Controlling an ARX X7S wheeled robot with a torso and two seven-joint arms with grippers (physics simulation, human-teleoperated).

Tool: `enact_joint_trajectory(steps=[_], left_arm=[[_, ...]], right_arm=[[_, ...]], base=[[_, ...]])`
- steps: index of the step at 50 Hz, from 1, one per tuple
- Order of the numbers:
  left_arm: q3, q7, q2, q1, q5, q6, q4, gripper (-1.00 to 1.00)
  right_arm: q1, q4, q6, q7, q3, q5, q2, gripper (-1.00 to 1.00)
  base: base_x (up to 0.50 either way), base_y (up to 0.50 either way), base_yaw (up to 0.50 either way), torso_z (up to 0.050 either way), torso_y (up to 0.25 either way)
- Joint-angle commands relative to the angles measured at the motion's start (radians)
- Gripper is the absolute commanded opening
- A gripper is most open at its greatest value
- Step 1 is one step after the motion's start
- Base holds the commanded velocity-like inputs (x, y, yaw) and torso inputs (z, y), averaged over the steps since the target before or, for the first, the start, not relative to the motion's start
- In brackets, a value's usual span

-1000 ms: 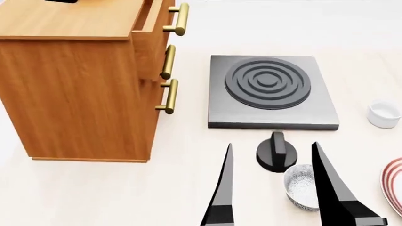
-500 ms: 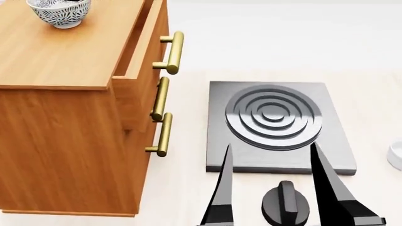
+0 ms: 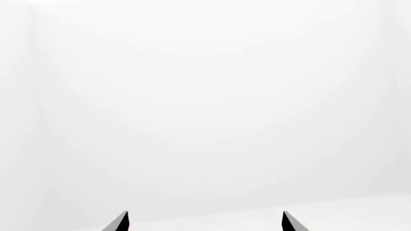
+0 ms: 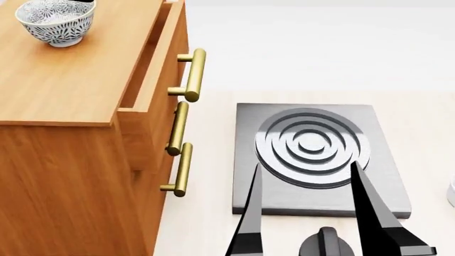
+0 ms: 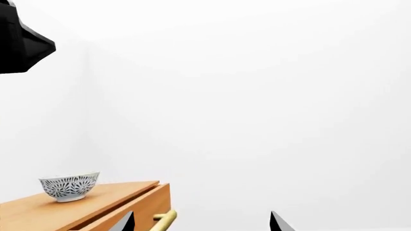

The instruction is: Pick the akita bowl on the wooden cabinet and place it on the plate.

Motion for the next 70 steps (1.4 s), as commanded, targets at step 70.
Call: enact_joint_trajectory(steps=[70], left_arm=[[1.514, 0.182, 0.084, -0.841, -1.183, 0.804, -1.823, 1.00]], right_arm=[[0.002, 0.038, -0.053, 0.001, 0.006, 0.017, 0.013, 1.00]], base=[[0.00, 0.00, 0.00, 0.000, 0.000]])
